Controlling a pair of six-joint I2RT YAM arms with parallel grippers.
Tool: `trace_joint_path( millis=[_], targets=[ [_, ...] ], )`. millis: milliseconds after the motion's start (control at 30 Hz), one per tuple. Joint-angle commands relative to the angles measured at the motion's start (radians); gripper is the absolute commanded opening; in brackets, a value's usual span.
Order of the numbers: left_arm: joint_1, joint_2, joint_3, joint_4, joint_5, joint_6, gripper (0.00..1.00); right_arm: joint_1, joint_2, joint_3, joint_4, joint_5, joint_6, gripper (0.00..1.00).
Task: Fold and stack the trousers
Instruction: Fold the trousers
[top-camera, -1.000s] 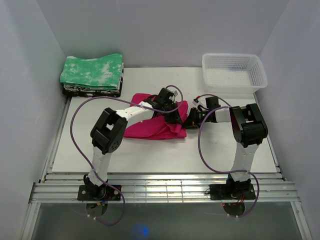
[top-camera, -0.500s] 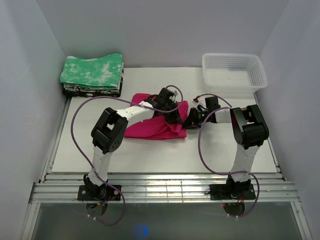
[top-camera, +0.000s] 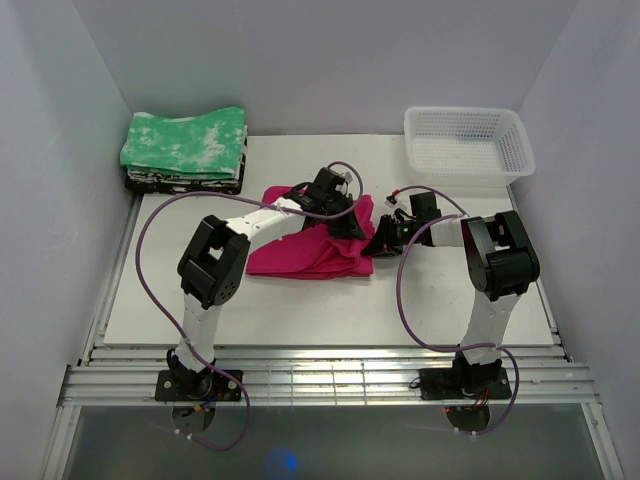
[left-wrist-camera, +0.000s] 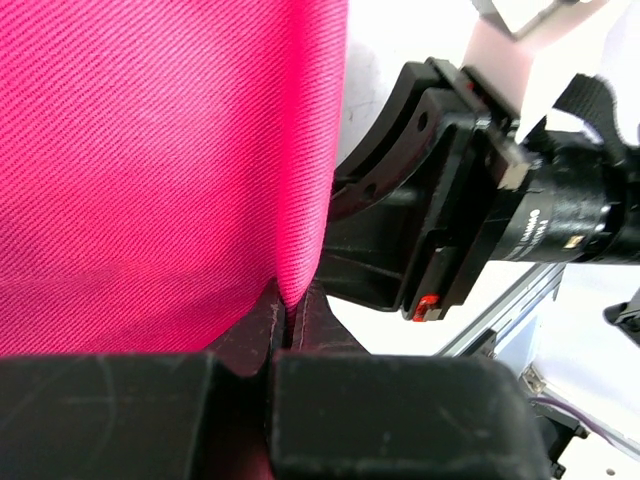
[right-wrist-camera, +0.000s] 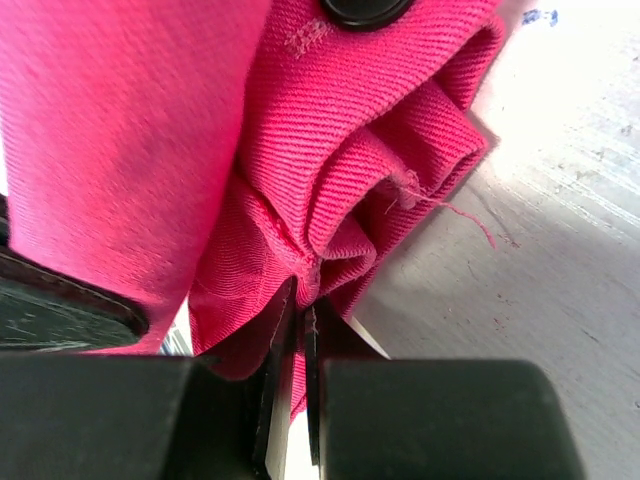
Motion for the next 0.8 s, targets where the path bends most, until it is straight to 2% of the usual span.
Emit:
trace_joint_path(
  millis=[0, 400, 433, 500, 533, 567, 600, 633, 667, 700, 733, 767],
  targets=[
    [0.002, -0.013, 0.058, 0.053, 0.0, -0.031, 0.0, 0.012, -0.036, -0.013, -0.009, 0.006, -0.021, 0.08],
    [-0.036, 0.042, 0.033, 0.101, 0.046, -0.072, 0.0, 0.012, -0.026, -0.007, 0.005, -0.005, -0.001, 0.08],
    [-0.036, 0.044, 0.029, 0.105, 0.054, -0.074, 0.06, 0.012, -0.028, -0.007, 0.005, -0.005, -0.001, 0.08],
    [-0.038, 0.041, 0.023, 0.121, 0.075, -0.073, 0.28, 0.012, -0.033, -0.004, 0.0, -0.008, -0.009, 0.08],
    [-0.039, 0.03, 0.021, 0.121, 0.077, -0.065, 0.36, 0.012, -0.031, 0.002, -0.015, -0.011, -0.015, 0.13],
    [-0.038, 0.021, 0.02, 0.121, 0.074, -0.054, 0.43, 0.012, -0.033, 0.025, -0.039, -0.008, -0.044, 0.27],
    [-0.036, 0.004, 0.018, 0.104, 0.062, -0.027, 0.6, 0.004, -0.042, 0.035, -0.107, -0.002, -0.064, 0.33],
    [-0.03, -0.038, 0.01, 0.101, 0.044, -0.013, 0.68, -0.002, -0.054, 0.043, -0.127, 0.015, -0.082, 0.38],
    [-0.024, -0.065, -0.019, 0.101, 0.04, -0.002, 0.75, -0.011, -0.069, 0.039, -0.141, 0.017, -0.096, 0.5],
    [-0.006, -0.091, -0.036, 0.102, 0.037, 0.009, 0.89, -0.032, -0.103, 0.037, -0.177, 0.017, -0.125, 0.55],
    [0.008, -0.144, -0.049, 0.101, 0.04, 0.03, 0.93, -0.042, -0.117, 0.037, -0.205, 0.027, -0.144, 0.65],
    [0.021, -0.169, -0.059, 0.096, 0.045, 0.042, 0.96, -0.051, -0.132, 0.039, -0.236, 0.029, -0.165, 0.68]
  ],
)
